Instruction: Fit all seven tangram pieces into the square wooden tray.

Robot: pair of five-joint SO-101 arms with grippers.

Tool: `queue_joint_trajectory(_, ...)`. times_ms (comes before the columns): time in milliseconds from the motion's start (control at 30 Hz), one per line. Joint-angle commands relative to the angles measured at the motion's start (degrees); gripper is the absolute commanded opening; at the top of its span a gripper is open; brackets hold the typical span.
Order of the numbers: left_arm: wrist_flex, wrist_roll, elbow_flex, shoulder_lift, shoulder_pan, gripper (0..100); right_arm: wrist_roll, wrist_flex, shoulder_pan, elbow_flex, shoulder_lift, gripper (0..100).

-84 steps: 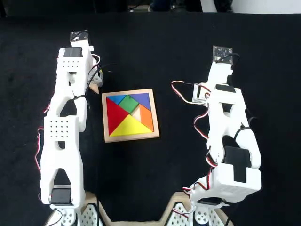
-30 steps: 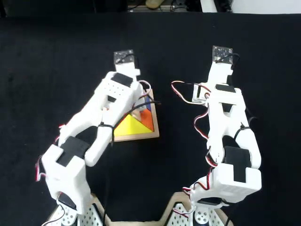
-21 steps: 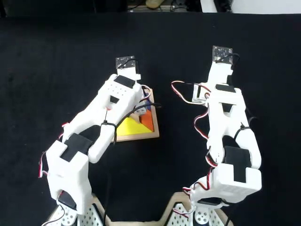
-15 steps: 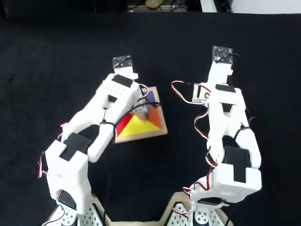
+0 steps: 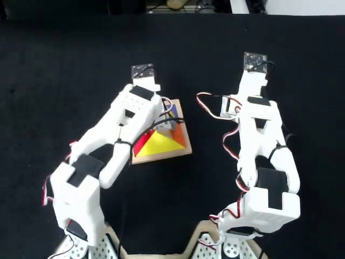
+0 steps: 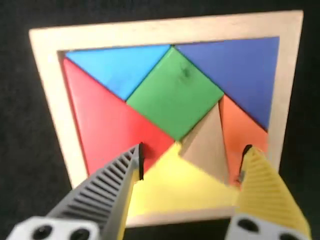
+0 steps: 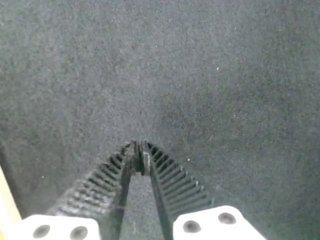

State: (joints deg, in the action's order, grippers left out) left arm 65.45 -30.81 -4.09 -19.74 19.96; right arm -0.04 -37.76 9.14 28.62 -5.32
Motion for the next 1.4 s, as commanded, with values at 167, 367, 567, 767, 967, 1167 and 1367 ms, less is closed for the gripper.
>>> queue_joint_trajectory(167, 5.4, 0.0, -3.5, 12.0, -3.5, 32, 0.6, 0.7, -0.8, -2.9, 0.4, 1.1)
queue_joint_trajectory(367, -0.2, 0.0, -6.8, 7.7, -5.0, 29, 0.6, 0.7, -0.8, -2.9, 0.2, 1.1)
queue_joint_trajectory(567, -2.1, 1.8, -3.4, 1.8, -4.8, 29, 0.6, 0.7, -0.8, -2.9, 0.2, 1.1)
queue_joint_trajectory(767, 2.1, 2.9, -0.8, 3.3, -4.4, 29, 0.7, 0.7, -0.8, -2.9, 0.2, 1.1)
queue_joint_trajectory(967, 10.5, 3.4, 0.1, 11.3, -6.8, 29, 0.7, 0.7, -0.9, -2.9, 0.2, 1.1)
queue_joint_trajectory(1167, 21.5, 12.6, 0.0, 26.1, -12.1, 29, 0.8, 0.3, -2.5, -2.6, 0.1, 1.1)
queue_joint_trajectory(1367, 18.8, 25.0, -12.2, 46.7, -26.9, 29, 9.1, -8.7, -11.5, -2.9, 0.1, 1.1)
